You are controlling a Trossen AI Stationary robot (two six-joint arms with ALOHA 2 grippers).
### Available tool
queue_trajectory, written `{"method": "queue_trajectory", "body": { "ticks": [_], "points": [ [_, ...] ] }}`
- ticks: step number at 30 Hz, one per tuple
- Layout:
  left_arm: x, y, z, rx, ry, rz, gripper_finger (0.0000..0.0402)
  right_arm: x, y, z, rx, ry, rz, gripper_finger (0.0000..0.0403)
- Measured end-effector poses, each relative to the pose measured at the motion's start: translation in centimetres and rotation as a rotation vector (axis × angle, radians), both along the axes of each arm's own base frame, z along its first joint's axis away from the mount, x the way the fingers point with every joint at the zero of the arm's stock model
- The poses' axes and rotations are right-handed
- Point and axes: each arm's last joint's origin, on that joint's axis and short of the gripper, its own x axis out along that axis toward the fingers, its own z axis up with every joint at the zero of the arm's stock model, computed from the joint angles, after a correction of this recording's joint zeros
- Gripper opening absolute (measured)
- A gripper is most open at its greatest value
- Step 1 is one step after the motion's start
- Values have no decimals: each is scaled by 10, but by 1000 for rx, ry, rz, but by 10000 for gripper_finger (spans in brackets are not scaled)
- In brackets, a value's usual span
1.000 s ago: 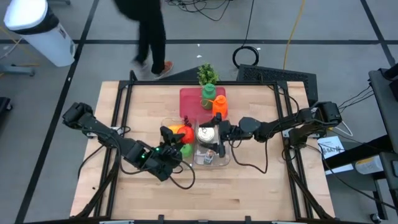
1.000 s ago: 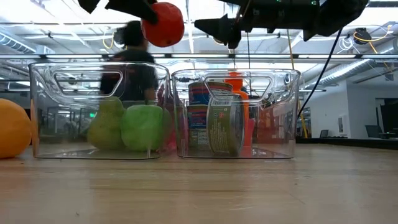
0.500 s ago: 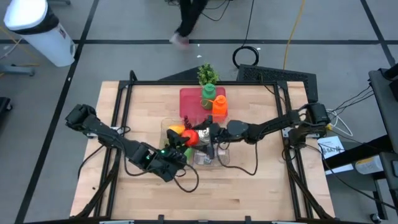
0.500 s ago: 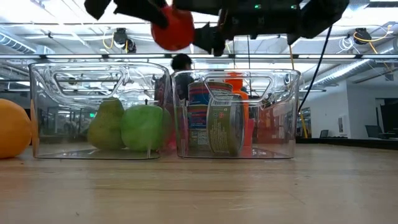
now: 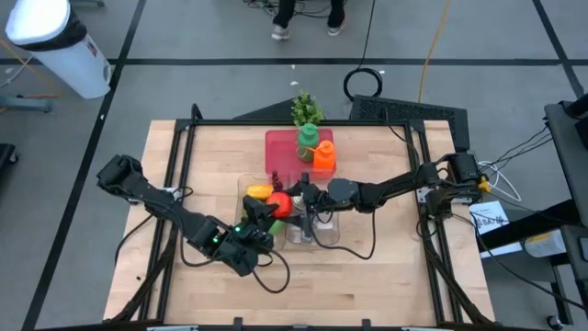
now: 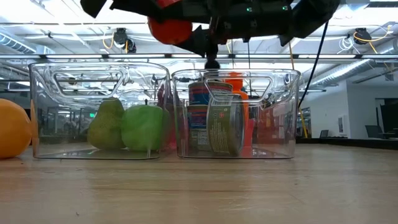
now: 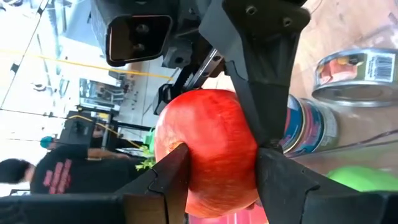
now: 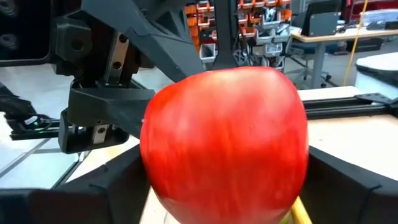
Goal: Pick & Place Food Item
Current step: Put the red apple into the left transparent bin
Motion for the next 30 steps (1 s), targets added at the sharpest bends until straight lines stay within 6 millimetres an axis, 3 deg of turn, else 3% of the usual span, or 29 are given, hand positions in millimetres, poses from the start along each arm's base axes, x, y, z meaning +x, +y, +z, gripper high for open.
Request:
{"method": "queue_trajectory", "body": {
  "ticks": [2, 10, 15, 20, 25, 30],
  "points": [
    [1, 0, 0, -13, -7, -5, 165, 0, 0, 0, 4, 2, 1, 301],
    [2, 1, 0, -119, -64, 18, 201, -3, -1, 3, -12, 10, -27, 300],
    [4, -6, 9, -263, -172, 24, 232, -7, -7, 7, -99, 50, -162, 300],
    [-2, -17, 21, -277, -187, -16, 251, -18, -13, 15, -158, 124, -289, 300],
    [-19, -18, 35, -325, -216, -25, 250, -21, -7, 16, -180, 153, -219, 300],
    [-23, -4, 43, -488, -251, 18, 236, -22, 8, 19, -230, 125, -141, 300]
  ]
}}
